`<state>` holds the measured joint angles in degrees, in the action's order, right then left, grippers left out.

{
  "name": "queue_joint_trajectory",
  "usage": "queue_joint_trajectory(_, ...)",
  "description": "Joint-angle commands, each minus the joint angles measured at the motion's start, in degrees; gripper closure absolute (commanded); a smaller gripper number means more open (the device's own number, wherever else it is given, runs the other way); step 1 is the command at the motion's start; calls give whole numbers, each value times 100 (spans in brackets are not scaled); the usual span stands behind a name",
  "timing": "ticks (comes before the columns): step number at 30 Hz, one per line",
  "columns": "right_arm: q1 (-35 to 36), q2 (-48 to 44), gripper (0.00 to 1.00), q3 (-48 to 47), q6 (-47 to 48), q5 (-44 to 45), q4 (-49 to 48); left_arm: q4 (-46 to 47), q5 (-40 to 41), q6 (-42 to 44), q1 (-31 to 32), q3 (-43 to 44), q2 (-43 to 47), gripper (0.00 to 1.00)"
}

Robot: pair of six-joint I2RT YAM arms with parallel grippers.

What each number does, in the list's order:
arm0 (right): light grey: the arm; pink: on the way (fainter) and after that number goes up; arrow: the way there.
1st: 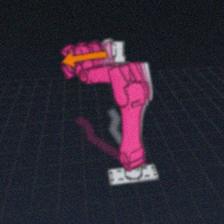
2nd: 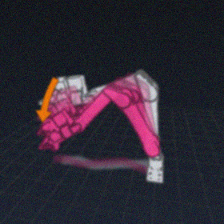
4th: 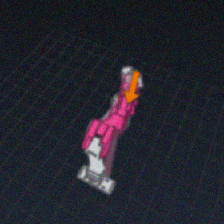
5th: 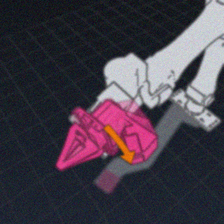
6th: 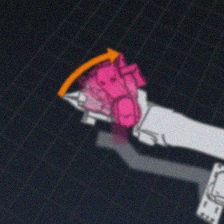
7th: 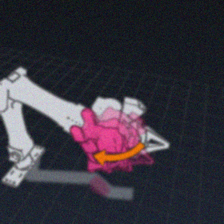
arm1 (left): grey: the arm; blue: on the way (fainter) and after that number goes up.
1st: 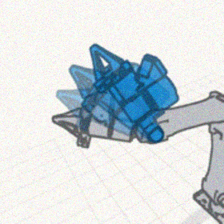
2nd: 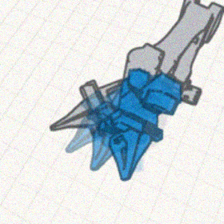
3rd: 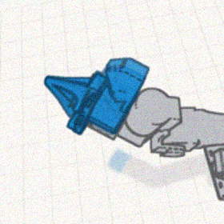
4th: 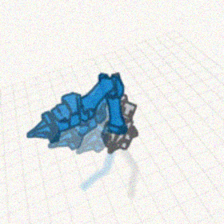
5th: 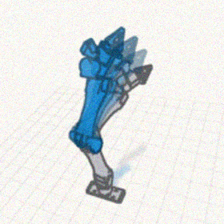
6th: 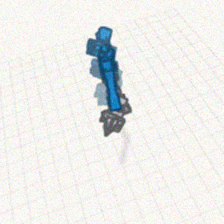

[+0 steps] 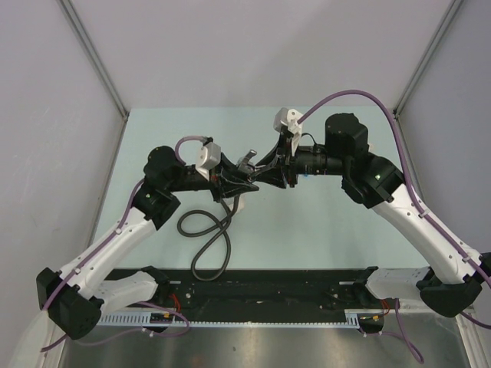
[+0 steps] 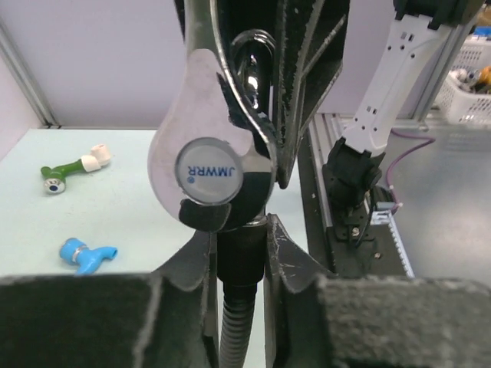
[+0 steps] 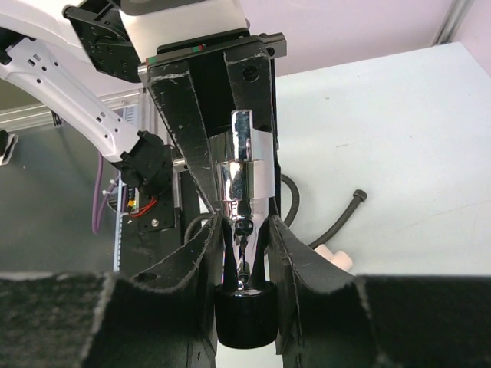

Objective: Install the water faucets

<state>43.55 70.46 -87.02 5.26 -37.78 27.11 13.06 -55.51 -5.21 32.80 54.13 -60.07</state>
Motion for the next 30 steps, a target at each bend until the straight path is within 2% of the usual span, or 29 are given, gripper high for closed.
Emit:
queue_joint_trajectory(1, 83, -102, 100, -69, 72, -46, -374, 276, 354, -208, -37, 125, 118, 100)
queue_joint_trajectory(7, 312, 64, 100, -52, -15, 717, -408, 259, 1637, -7, 121, -209, 487, 100)
queue_joint_trajectory(10, 408, 187, 100, -52, -252, 1165, -522, 92, 3094, 362, 525, -385, 725, 100)
queue_joint_trajectory(12, 453, 232, 100, -8, -499, 1648, -619, 39, 4453, 817, 1015, -455, 874, 100)
queue_joint_trajectory(15, 514, 328, 100, 71, -1016, 2150, -795, 91, 6089, 1013, 1570, -552, 927, 100)
queue_joint_trajectory(17, 558, 381, 100, 124, -1202, 2546, -900, 153, 6638, 1013, 1756, -605, 910, 100)
queue_joint_trajectory(18, 584, 390, 100, 150, -1368, 2748, -953, 162, 7284, 1013, 1922, -614, 892, 100)
queue_joint_trajectory(19, 593, 407, 100, 220, -1439, 2854, -1049, 171, 7552, 1040, 2002, -597, 866, 100)
queue_joint_trajectory(22, 628, 478, 100, 335, -1624, 3223, -1103, 258, 8543, 1452, 2362, -535, 717, 100)
queue_joint_trajectory(25, 646, 548, 100, 370, -1694, 3461, -1085, 355, 9020, 1865, 2652, -430, 524, 99)
queue_joint_trajectory(26, 646, 548, 100, 370, -1677, 3453, -1085, 364, 9022, 1988, 2679, -421, 480, 93)
queue_joint_trajectory(27, 637, 531, 100, 362, -1668, 3427, -1103, 364, 8996, 1972, 2679, -412, 479, 82)
queue_joint_trajectory(28, 611, 504, 100, 362, -1642, 3383, -1129, 373, 8952, 1980, 2679, -421, 496, 62)
queue_joint_trajectory(30, 550, 443, 100, 379, -1484, 3173, -1173, 347, 8313, 2051, 2583, -482, 707, 52)
